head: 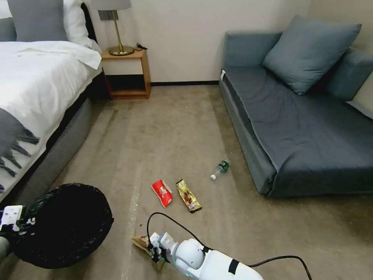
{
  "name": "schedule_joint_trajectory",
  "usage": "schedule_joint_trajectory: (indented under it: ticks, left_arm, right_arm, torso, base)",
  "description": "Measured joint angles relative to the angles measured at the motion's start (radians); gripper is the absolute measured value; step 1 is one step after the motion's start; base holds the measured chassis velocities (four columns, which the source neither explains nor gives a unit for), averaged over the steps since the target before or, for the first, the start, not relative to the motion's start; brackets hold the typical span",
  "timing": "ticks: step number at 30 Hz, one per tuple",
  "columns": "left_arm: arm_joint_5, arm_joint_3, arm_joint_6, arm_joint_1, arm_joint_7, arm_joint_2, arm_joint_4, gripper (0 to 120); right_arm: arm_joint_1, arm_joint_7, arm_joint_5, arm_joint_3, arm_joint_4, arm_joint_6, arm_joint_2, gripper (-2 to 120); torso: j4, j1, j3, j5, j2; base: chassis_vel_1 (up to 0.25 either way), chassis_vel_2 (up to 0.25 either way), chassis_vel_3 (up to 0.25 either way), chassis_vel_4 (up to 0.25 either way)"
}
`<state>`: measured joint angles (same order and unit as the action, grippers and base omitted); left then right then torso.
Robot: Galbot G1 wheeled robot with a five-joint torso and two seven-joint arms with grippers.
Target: Pick up the trash bin, then pick up the garbage on the floor and place it into the trash bin.
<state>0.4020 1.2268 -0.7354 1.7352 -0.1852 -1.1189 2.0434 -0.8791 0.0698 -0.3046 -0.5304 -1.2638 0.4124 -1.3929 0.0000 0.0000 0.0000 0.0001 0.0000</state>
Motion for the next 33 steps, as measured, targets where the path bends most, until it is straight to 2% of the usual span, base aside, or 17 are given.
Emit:
schedule_joint_trajectory:
  ticks: [4, 5, 9, 10, 12, 14, 16, 19, 20, 22, 23, 24, 27, 28, 31, 33]
  left_arm:
    - [0.001, -0.003, 0.000, -0.002, 0.001, -0.019, 0.010, 3]
    - [0.001, -0.003, 0.000, -0.002, 0.001, -0.019, 0.010, 3]
    - [0.004, -0.003, 0.000, 0.000, -0.001, -0.025, 0.017, 3]
    - [0.004, -0.003, 0.000, 0.000, -0.001, -0.025, 0.017, 3]
    - [0.004, -0.007, 0.000, 0.000, -0.002, -0.032, 0.019, 3]
    - [0.003, -0.011, 0.000, -0.005, -0.003, -0.037, 0.022, 3]
    - [0.003, -0.012, 0.000, -0.006, -0.003, -0.038, 0.022, 3]
    - [0.002, -0.024, 0.000, -0.004, -0.004, -0.041, 0.033, 3]
    - [0.002, -0.024, 0.000, -0.004, -0.004, -0.041, 0.033, 3]
    - [0.002, -0.029, 0.000, -0.002, -0.004, -0.042, 0.038, 3]
    - [0.002, -0.029, 0.000, -0.002, -0.004, -0.042, 0.038, 3]
    - [0.002, -0.032, 0.000, 0.000, -0.005, -0.043, 0.042, 3]
    - [0.006, -0.033, 0.000, 0.010, -0.005, -0.043, 0.047, 3]
    - [0.006, -0.033, 0.000, 0.010, -0.005, -0.043, 0.047, 3]
    - [0.015, -0.036, 0.000, 0.014, -0.005, -0.047, 0.051, 3]
    - [0.015, -0.037, 0.000, 0.014, -0.005, -0.048, 0.052, 3]
  right_arm:
    - [-0.081, -0.025, -0.004, 0.131, -0.152, 0.001, 0.073, 0]
    - [-0.081, -0.025, -0.004, 0.131, -0.152, 0.001, 0.073, 0]
    - [-0.156, -0.071, -0.028, 0.235, -0.334, 0.002, 0.137, 0]
    - [-0.156, -0.071, -0.028, 0.235, -0.334, 0.002, 0.137, 0]
    - [-0.194, -0.107, -0.055, 0.272, -0.463, 0.006, 0.158, 0]
    - [-0.206, -0.134, -0.087, 0.285, -0.557, -0.001, 0.163, 0]
    - [-0.205, -0.143, -0.100, 0.284, -0.581, -0.008, 0.163, 0]
    - [-0.156, -0.163, -0.199, 0.229, -0.664, -0.099, 0.160, 0]
    - [-0.156, -0.163, -0.199, 0.229, -0.664, -0.099, 0.160, 0]
    - [-0.101, -0.163, -0.234, 0.169, -0.674, -0.158, 0.146, 0]
    - [-0.101, -0.163, -0.234, 0.169, -0.674, -0.158, 0.146, 0]
    - [-0.044, -0.162, -0.241, 0.118, -0.666, -0.186, 0.118, 0]
    - [0.104, -0.162, -0.229, 0.009, -0.587, -0.195, 0.000, 0]
    - [0.104, -0.162, -0.229, 0.009, -0.587, -0.195, 0.000, 0]
    - [0.183, -0.180, -0.226, -0.090, -0.458, -0.217, -0.103, 0]
    - [0.187, -0.186, -0.225, -0.099, -0.438, -0.218, -0.118, 0]
  torso:
    - [-0.0002, 0.000, 0.000, 0.0002, 0.000]
    - [-0.0002, 0.000, 0.000, 0.0002, 0.000]
    - [-0.0003, 0.000, 0.000, 0.0002, 0.000]
    - [-0.0003, 0.000, 0.000, 0.0002, 0.000]
    - [-0.0002, 0.000, 0.000, 0.0001, 0.000]
    - [-0.0003, 0.000, 0.000, 0.0001, 0.000]
    - [-0.0002, 0.000, 0.000, 0.0001, 0.000]
    - [-0.0003, 0.000, 0.000, 0.0000, 0.000]
    - [-0.0003, 0.000, 0.000, 0.0000, 0.000]
    - [-0.0001, 0.000, 0.000, 0.0000, 0.000]
    - [-0.0001, 0.000, 0.000, 0.0000, 0.000]
    - [-0.0002, 0.000, 0.000, -0.0001, 0.000]
    - [0.0001, 0.000, 0.000, -0.0002, 0.000]
    - [0.0001, 0.000, 0.000, -0.0002, 0.000]
    - [0.0003, 0.000, 0.000, -0.0004, 0.000]
    - [0.0003, 0.000, 0.000, -0.0003, 0.000]
  base:
    - [0.000, 0.000, 0.000, 0.000]
    - [0.000, 0.000, 0.000, 0.000]
    - [0.000, 0.000, 0.000, 0.000]
    - [0.000, 0.000, 0.000, 0.000]
    - [0.000, 0.000, 0.000, 0.000]
    - [0.000, 0.000, 0.000, 0.000]
    - [0.000, 0.000, 0.000, 0.000]
    - [0.000, 0.000, 0.000, 0.000]
    - [0.000, 0.000, 0.000, 0.000]
    - [0.000, 0.000, 0.000, 0.000]
    - [0.000, 0.000, 0.000, 0.000]
    - [0.000, 0.000, 0.000, 0.000]
    - [0.000, 0.000, 0.000, 0.000]
    - [0.000, 0.000, 0.000, 0.000]
    - [0.000, 0.000, 0.000, 0.000]
    - [0.000, 0.000, 0.000, 0.000]
